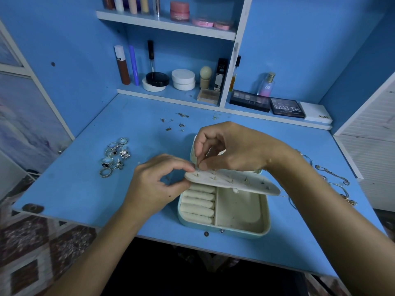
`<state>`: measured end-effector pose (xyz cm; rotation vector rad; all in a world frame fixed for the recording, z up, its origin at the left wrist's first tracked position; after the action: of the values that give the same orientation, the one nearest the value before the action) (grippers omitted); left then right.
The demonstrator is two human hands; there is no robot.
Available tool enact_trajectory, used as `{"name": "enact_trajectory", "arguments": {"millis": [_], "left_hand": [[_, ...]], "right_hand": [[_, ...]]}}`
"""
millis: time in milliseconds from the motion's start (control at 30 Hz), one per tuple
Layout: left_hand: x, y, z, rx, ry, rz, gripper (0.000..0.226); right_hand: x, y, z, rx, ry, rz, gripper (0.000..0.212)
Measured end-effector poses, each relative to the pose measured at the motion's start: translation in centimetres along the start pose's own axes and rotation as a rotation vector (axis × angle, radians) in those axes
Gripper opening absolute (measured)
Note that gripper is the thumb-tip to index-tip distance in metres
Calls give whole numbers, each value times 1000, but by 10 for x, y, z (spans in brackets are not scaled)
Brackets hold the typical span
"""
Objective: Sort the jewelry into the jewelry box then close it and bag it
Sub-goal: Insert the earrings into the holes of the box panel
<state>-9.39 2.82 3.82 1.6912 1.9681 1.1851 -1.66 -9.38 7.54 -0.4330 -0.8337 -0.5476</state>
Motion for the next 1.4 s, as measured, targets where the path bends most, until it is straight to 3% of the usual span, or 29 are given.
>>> {"name": "enact_trajectory", "arguments": {"millis": [600, 1000, 1400], "left_hand": [[-1, 0, -1, 12, 40, -4, 11], [-1, -1, 0, -3, 40, 2, 10], [-1, 0, -3, -38, 49, -4, 11]], "right_hand": [[-1, 1, 10, -34, -112, 39, 16], [-3, 4, 13, -60, -157, 71, 32], [-6, 3, 14, -43, -167, 80, 31]]}}
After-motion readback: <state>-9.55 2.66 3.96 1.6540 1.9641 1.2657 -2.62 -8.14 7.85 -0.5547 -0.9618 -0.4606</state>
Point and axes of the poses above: each hand's wrist, its own y-axis towards the middle knuckle, its own x-axis out of the back of the hand, z = x × y, the point moved 8 cm from there along y, towards the middle knuckle, and after that the axes turned 13 degrees about -y, right-handed, at the moved point
